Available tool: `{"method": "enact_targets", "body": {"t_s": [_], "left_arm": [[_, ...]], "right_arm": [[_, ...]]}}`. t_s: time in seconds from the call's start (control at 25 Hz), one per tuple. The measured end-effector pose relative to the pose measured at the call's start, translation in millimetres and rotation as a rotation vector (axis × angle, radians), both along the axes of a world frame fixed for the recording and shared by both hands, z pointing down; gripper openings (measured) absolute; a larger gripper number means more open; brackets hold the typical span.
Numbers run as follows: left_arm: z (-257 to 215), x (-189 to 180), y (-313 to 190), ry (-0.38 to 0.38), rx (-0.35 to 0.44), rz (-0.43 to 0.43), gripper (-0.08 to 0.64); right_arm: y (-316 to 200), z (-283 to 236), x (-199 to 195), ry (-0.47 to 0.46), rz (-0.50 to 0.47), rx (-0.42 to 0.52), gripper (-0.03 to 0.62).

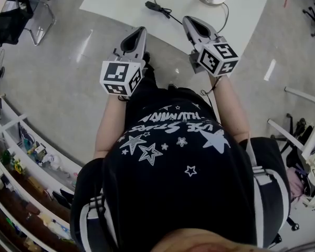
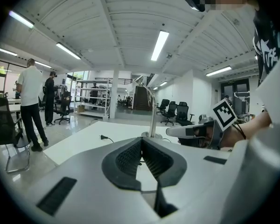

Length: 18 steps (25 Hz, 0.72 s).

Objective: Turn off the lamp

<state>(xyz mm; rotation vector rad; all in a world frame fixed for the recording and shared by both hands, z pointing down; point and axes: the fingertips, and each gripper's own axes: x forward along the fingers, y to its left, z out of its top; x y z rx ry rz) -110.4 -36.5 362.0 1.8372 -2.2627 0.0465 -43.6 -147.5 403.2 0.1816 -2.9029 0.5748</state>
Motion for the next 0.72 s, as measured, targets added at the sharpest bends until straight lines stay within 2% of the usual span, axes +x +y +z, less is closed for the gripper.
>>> {"method": "enact_targets", "body": {"t_s": [0.44,0.72], "left_arm": [[3.1,-77.8,-42.5,0.028,-0.002,0.179,0.011],[17.6,-111.3,-63.5,0.043,-0.063,0.323,0.011]], "right_arm": [[-28.3,5.8,-64.4,0.032,0.157,-0.025,0.005],[-39.6,-0.1,-96.5,0.037,0.272,-0.017,0.005]]}}
